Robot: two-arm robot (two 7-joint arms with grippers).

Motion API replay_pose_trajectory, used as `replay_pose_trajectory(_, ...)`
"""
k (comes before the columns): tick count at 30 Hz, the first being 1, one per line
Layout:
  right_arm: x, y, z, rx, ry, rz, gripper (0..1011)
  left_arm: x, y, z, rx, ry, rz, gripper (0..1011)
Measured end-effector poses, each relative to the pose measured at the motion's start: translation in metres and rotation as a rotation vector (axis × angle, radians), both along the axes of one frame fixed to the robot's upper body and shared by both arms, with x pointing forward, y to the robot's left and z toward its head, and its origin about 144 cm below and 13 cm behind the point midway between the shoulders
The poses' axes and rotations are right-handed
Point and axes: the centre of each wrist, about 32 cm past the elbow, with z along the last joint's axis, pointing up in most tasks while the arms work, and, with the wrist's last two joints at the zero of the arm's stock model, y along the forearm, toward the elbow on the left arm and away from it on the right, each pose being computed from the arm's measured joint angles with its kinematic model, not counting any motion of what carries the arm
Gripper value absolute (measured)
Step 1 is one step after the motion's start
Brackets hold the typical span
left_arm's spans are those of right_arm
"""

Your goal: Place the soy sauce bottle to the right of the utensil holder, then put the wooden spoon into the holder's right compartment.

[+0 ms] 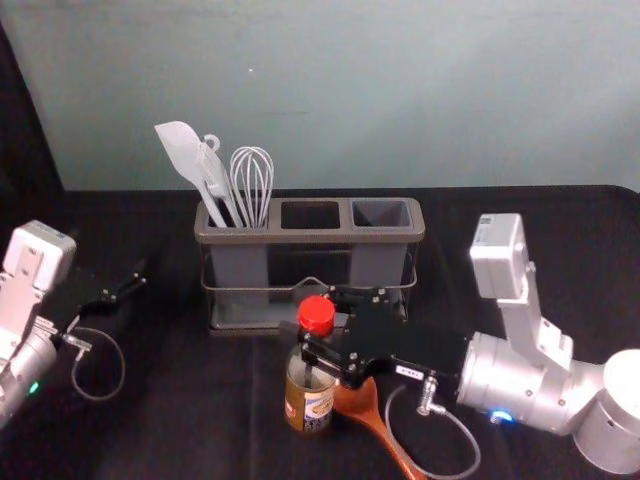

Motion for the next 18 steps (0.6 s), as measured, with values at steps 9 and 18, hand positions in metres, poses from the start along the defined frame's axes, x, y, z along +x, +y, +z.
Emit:
replay_pose_trajectory(9, -0.025, -0.018, 0.020, -0.018, -0.078, -0.036, 388, 0.000, 0.000, 0.000, 0.000, 0.000, 0.000, 1011)
replay_pose_trajectory(18, -0.054, -0.071, 0.026, -0.025, -0.109, -0.207, 388, 0.000, 0.000, 0.000, 0.000, 0.000, 0.000, 1012)
